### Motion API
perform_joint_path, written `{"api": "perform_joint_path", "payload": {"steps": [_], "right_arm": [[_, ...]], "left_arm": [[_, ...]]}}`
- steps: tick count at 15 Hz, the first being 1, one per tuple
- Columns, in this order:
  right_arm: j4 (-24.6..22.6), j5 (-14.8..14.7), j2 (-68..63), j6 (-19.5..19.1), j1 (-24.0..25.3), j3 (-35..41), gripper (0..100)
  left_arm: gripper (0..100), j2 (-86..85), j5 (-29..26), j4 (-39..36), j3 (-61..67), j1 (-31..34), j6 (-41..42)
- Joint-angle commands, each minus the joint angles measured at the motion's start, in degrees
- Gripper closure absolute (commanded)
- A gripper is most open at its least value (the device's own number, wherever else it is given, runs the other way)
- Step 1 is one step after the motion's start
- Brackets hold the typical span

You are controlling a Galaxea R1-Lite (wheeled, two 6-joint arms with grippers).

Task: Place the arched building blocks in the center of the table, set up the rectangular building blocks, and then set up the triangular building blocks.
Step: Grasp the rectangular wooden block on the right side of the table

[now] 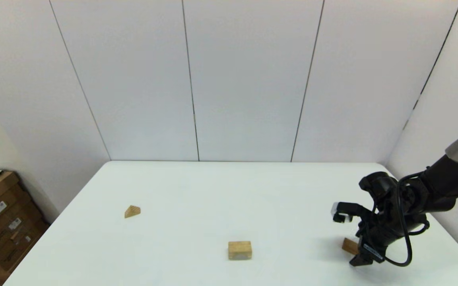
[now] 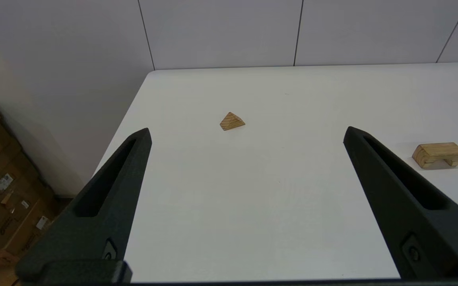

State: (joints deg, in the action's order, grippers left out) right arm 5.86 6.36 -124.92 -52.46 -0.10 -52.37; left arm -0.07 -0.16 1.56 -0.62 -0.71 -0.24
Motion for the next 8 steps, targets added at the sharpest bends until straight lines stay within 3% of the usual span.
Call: {"api": "perform_joint_path", "payload": {"steps": [1,8], "right_arm": [[0.0,0.1,0.0,-0.3,0.0,0.0,100],[-0.1,0.1,-0.4,-0.4,0.0,-0.2,100]], "left_arm": [[0,0.1,0.0,0.0,0.0,0.0,0.0],[0,0.1,0.0,0.0,0.0,0.0,0.0]]}}
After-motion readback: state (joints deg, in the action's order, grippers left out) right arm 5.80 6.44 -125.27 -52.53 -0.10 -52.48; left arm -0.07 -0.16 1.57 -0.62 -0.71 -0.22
